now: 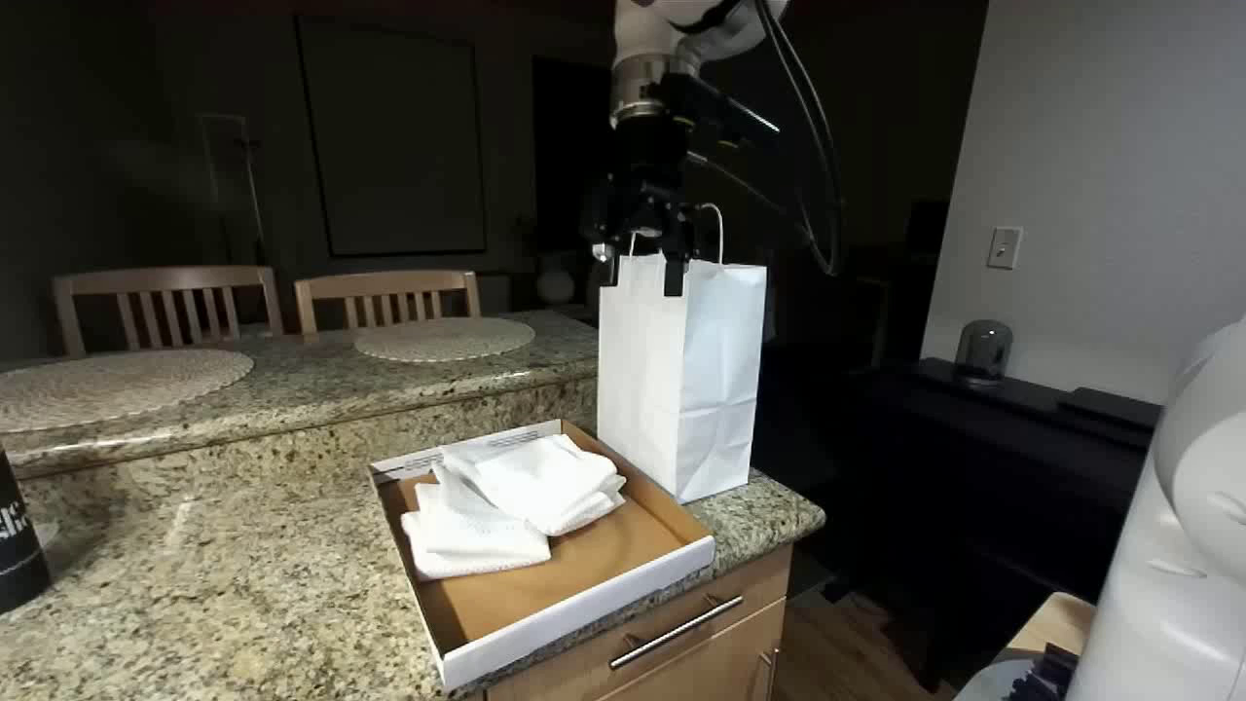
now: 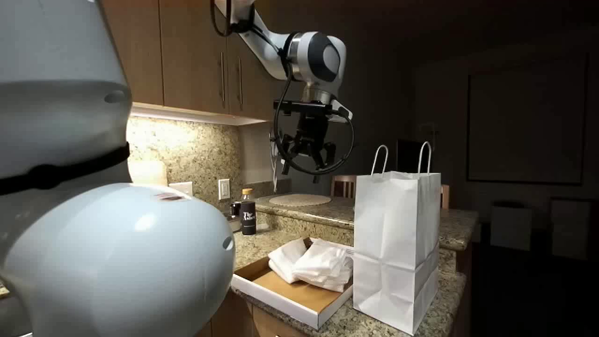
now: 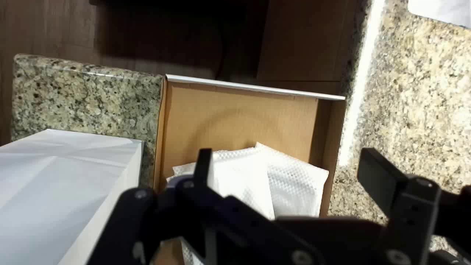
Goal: Put the white towels inside the bag
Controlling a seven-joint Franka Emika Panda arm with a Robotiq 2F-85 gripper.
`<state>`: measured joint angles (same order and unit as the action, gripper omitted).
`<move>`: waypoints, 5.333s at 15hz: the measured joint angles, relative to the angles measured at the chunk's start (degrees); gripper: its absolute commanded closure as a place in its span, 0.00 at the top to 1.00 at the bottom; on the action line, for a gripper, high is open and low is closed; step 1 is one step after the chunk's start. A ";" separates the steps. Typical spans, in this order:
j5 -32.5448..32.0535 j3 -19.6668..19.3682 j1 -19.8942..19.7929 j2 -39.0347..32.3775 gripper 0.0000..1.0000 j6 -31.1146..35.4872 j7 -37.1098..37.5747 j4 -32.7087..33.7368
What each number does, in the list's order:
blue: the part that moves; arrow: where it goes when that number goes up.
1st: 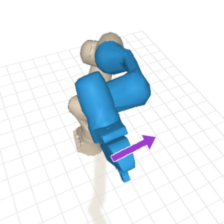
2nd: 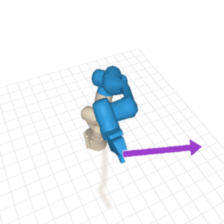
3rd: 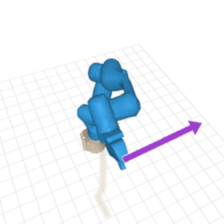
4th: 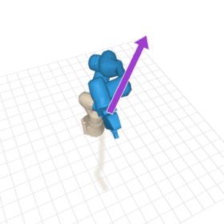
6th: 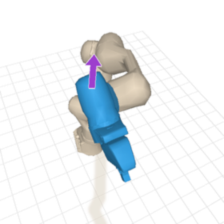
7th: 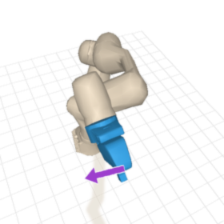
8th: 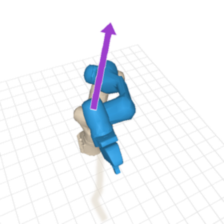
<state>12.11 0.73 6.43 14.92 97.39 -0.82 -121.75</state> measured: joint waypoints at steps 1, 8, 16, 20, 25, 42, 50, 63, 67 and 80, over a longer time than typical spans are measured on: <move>0.00 0.00 0.00 0.00 1.00 0.00 0.00 0.00; 0.00 0.00 0.00 0.00 1.00 0.00 0.00 0.00; 0.00 1.07 -0.11 -0.51 1.00 0.75 0.13 0.46; -2.48 7.43 1.27 -4.51 1.00 6.89 7.33 3.37; -16.89 14.09 4.15 -13.32 1.00 13.16 23.80 7.54; -29.49 5.19 11.79 -38.74 1.00 19.53 47.25 13.09; -38.74 0.16 15.53 -42.26 1.00 22.87 61.69 15.40; -49.82 -0.33 18.66 -44.98 1.00 20.95 66.81 18.90; -51.71 -0.53 18.42 -46.66 1.00 20.93 66.81 19.96; -51.74 -0.33 17.61 -49.02 1.00 21.85 66.81 21.00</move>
<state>-39.64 0.41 24.04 -34.10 119.24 65.99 -100.75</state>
